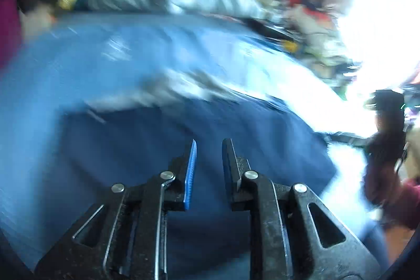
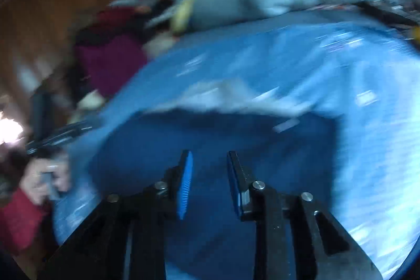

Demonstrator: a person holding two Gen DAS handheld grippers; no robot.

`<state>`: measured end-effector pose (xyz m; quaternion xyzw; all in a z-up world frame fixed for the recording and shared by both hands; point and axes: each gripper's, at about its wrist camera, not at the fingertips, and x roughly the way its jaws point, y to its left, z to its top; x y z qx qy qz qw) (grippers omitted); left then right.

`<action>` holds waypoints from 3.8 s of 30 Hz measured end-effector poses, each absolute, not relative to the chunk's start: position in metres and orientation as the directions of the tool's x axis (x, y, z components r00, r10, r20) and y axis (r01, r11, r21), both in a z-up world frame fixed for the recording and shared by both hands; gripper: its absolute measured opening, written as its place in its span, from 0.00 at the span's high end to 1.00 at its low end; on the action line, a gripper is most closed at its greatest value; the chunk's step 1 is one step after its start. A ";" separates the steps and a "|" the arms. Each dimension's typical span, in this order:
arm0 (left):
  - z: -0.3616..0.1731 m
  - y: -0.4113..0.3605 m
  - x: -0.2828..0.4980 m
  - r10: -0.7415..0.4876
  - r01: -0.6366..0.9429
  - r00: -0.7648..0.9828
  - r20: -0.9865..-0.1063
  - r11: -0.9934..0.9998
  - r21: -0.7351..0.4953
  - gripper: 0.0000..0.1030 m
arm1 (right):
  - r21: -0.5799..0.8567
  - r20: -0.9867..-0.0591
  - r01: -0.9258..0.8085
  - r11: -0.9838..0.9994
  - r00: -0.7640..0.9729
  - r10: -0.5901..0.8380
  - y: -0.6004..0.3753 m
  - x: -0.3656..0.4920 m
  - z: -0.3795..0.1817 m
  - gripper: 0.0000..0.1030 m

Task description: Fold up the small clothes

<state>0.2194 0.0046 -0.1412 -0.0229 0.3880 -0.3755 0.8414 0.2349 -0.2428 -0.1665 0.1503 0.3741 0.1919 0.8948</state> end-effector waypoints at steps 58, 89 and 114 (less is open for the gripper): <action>-0.163 0.068 0.203 -0.319 0.267 0.799 -0.510 0.948 -0.174 0.91 | 0.496 -0.680 -0.373 0.784 0.395 0.618 -0.028 0.416 -0.144 0.18; -0.157 -0.197 0.152 -0.672 0.859 0.391 -0.629 0.512 -0.014 0.87 | 0.746 -0.504 0.004 0.666 0.657 0.560 -0.339 0.325 -0.225 0.88; -0.147 -0.078 0.063 -0.602 0.813 0.442 -0.665 0.581 0.013 0.58 | 0.810 -0.507 0.075 0.582 0.588 0.630 -0.412 0.214 -0.251 0.44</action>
